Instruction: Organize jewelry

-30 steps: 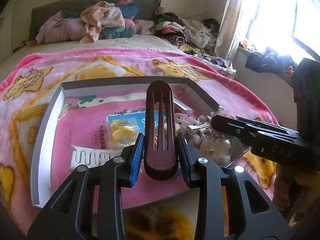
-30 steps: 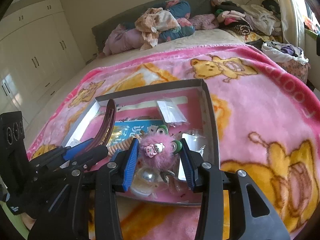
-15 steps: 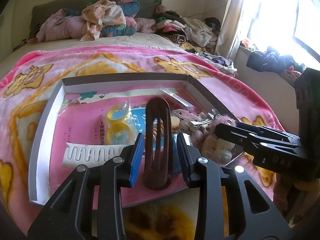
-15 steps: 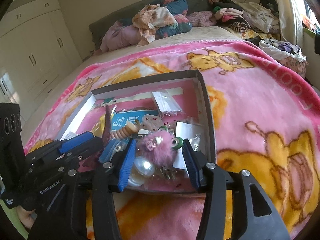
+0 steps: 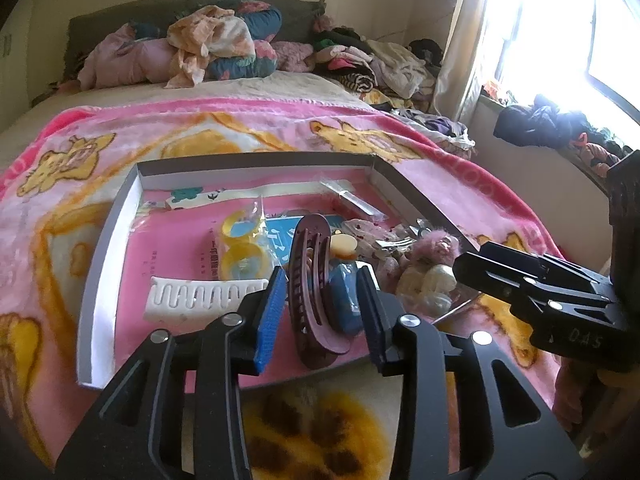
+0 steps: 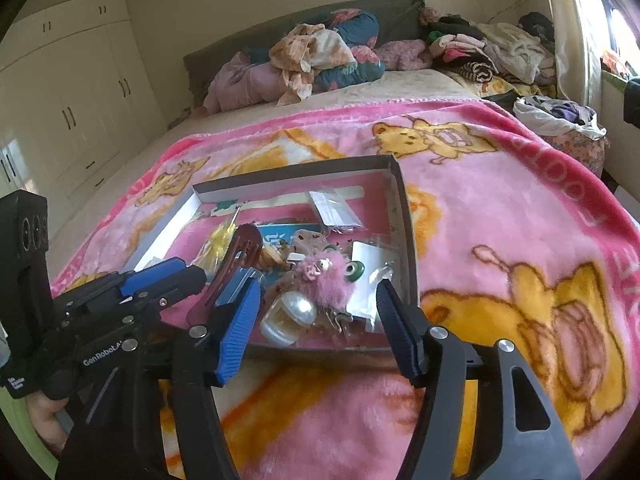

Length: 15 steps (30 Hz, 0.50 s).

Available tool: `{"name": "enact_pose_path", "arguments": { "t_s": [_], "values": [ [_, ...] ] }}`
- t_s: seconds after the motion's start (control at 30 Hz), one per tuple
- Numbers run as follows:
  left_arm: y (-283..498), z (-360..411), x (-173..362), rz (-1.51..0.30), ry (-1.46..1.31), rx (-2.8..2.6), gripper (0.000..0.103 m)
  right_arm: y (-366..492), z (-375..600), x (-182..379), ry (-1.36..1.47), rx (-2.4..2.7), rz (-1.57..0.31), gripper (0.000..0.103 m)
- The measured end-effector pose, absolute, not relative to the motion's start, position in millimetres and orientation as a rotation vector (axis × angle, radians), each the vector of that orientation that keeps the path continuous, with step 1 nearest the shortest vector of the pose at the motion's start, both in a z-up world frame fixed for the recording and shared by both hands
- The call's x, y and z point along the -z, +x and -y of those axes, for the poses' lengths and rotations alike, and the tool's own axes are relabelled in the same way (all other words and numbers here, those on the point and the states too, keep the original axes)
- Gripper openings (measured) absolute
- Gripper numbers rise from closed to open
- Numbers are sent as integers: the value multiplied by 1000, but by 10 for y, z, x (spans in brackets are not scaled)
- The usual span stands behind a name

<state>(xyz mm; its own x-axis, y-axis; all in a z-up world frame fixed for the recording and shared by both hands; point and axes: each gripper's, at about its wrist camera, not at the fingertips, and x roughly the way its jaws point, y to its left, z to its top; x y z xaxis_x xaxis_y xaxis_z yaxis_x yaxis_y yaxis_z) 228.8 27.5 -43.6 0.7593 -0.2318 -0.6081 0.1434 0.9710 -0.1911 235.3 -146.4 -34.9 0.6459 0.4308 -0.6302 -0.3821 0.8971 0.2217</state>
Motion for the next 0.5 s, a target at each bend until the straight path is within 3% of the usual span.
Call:
{"name": "enact_pose_path", "arguments": {
  "t_s": [0.5],
  "values": [
    [1874, -293, 290, -645, -115, 183, 60, 1854, 1528, 218, 19, -421, -615, 87]
  ]
}}
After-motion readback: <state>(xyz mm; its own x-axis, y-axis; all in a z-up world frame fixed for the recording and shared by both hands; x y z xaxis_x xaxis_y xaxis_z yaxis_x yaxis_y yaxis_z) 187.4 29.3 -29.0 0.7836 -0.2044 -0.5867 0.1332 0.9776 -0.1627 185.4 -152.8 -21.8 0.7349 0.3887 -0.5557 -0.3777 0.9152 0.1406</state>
